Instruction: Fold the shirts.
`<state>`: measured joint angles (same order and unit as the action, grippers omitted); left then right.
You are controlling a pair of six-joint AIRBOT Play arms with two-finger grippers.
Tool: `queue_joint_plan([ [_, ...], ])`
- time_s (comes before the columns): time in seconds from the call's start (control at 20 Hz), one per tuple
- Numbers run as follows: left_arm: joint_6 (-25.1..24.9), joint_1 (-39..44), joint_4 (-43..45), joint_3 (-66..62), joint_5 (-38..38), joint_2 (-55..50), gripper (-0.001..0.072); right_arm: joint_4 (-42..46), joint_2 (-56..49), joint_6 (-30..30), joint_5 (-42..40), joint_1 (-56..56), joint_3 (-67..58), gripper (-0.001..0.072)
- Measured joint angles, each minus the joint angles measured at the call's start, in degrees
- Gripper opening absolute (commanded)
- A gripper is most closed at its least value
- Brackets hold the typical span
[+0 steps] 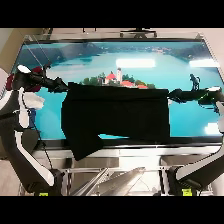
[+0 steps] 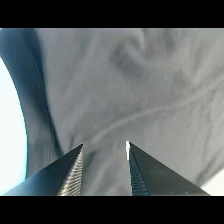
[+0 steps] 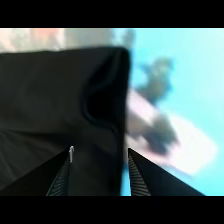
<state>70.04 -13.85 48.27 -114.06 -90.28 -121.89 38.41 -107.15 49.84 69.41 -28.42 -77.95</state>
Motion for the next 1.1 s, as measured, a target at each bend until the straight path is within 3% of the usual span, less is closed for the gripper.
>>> queue_joint_plan([
  [0.25, 5.68, -3.69, 4.46, 0.13, -7.17, 2.60, 0.0290, 8.13, 5.05, 7.26, 6.69, -3.43, 0.55, 0.0413],
  [0.45, 5.99, -6.21, 6.54, 8.00, -8.37, 10.36, 0.0291, 11.06, 11.76, 9.70, 11.13, -7.80, 8.90, 0.0413],
  [0.8, -1.38, -10.99, 7.39, 42.42, 3.04, 31.47, 0.0292, 14.88, 21.73, 10.05, 7.91, -11.04, 33.44, 0.0413],
  [1.1, -3.50, -13.90, 7.50, 64.81, 8.26, 44.72, 0.0292, 13.05, 22.99, 6.45, 8.46, -8.33, 42.45, 0.0408],
])
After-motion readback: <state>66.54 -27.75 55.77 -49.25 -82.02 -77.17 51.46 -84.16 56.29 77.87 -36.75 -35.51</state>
